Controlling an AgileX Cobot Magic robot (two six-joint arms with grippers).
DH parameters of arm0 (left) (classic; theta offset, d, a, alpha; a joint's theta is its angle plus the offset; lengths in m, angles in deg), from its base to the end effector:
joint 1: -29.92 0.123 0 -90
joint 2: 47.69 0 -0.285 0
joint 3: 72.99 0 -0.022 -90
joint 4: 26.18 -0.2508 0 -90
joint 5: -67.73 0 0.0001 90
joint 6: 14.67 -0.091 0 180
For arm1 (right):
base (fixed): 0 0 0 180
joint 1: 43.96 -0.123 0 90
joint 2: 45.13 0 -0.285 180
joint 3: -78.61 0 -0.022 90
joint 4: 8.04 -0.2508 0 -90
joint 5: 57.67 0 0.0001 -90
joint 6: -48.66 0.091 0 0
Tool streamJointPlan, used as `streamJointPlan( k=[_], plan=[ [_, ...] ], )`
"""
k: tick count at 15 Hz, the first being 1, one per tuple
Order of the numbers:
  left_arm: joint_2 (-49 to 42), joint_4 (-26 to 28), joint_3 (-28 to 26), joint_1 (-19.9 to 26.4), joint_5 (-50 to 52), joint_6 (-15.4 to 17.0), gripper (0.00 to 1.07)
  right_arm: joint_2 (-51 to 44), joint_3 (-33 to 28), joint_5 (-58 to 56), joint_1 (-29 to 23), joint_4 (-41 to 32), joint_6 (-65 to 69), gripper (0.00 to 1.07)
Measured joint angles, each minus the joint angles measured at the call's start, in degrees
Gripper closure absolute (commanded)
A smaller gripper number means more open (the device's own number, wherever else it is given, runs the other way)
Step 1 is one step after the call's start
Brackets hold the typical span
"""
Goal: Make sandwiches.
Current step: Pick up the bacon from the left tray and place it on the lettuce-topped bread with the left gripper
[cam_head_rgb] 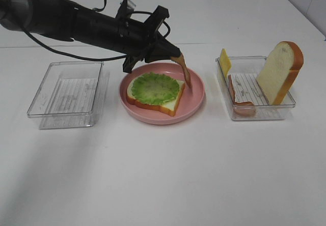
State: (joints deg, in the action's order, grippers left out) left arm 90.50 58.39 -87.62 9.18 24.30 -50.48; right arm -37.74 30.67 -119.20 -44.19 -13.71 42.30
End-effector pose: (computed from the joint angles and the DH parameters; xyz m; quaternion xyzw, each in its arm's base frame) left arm 0.4318 -0.2302 0.1513 -0.0332 0.8525 -0.4995 0.1506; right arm -0.0080 0.0079 0.2795 -0.0516 0.8494 0.0214 0.5248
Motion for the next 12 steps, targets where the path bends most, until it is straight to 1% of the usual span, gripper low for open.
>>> streamJointPlan(
  k=[1,3,5,6,10,12],
  plan=[
    [0.7,-1.5,0.0,0.1,-0.8,-0.1,1.07,0.0,0.0,0.0,0.0,0.0,0.0,0.27],
    [1.0,-6.4,0.0,0.5,-1.0,-0.2,1.07,0.0,0.0,0.0,0.0,0.0,0.0,0.27],
    [0.9,-12.5,0.0,2.0,-0.9,-0.2,1.07,0.0,0.0,0.0,0.0,0.0,0.0,0.27],
    [1.0,-14.2,0.0,3.2,-0.6,-0.1,1.07,0.0,0.0,0.0,0.0,0.0,0.0,0.27],
    [1.0,-15.8,0.0,5.2,0.5,-0.1,1.07,0.0,0.0,0.0,0.0,0.0,0.0,0.27],
    [1.0,-18.6,0.0,5.3,1.8,0.8,1.07,0.0,0.0,0.0,0.0,0.0,0.0,0.27]
  ],
)
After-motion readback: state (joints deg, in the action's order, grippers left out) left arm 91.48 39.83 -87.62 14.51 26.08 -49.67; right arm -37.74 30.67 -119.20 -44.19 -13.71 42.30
